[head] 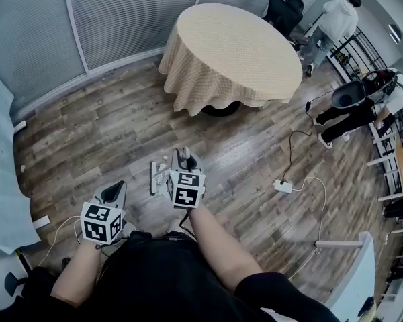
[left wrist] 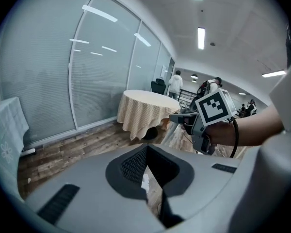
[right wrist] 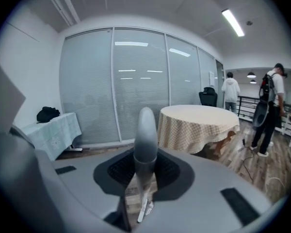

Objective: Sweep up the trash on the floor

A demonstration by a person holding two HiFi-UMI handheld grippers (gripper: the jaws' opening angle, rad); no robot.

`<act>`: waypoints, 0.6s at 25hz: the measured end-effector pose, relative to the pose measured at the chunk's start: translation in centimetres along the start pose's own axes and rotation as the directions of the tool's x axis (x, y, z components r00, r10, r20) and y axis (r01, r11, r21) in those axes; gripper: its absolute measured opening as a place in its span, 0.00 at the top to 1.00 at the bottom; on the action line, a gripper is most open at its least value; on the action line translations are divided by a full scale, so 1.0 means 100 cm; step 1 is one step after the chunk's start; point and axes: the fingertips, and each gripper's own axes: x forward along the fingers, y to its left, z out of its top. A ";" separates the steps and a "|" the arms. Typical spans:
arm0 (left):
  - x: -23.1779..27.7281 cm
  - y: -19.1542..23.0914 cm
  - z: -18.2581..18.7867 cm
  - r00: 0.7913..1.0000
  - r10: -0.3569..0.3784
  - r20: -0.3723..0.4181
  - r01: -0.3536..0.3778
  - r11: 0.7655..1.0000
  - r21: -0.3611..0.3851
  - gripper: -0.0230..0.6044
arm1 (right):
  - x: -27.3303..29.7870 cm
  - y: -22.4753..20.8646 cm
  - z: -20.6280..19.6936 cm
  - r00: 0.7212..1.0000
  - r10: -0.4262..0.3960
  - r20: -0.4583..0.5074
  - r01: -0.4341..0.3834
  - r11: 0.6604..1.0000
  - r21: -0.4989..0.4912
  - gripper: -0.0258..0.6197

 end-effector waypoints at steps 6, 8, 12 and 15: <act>-0.002 0.006 0.017 0.999 0.017 0.034 -0.017 1.000 -0.011 0.97 | 0.001 0.048 0.035 0.990 0.133 0.043 -0.130 0.989 -0.074 0.82; 0.000 0.010 0.026 0.998 0.027 0.050 -0.026 1.000 -0.015 0.97 | -0.002 0.052 0.050 0.984 0.163 0.068 -0.157 0.984 -0.077 0.82; 0.003 0.006 0.050 0.994 0.031 0.107 -0.030 0.999 -0.012 0.97 | -0.020 0.051 0.075 0.972 0.211 0.101 -0.200 0.974 -0.108 0.82; 0.002 -0.003 0.077 0.989 0.005 0.150 -0.005 1.000 0.000 0.97 | -0.043 0.040 0.098 0.968 0.209 0.139 -0.197 0.976 -0.093 0.82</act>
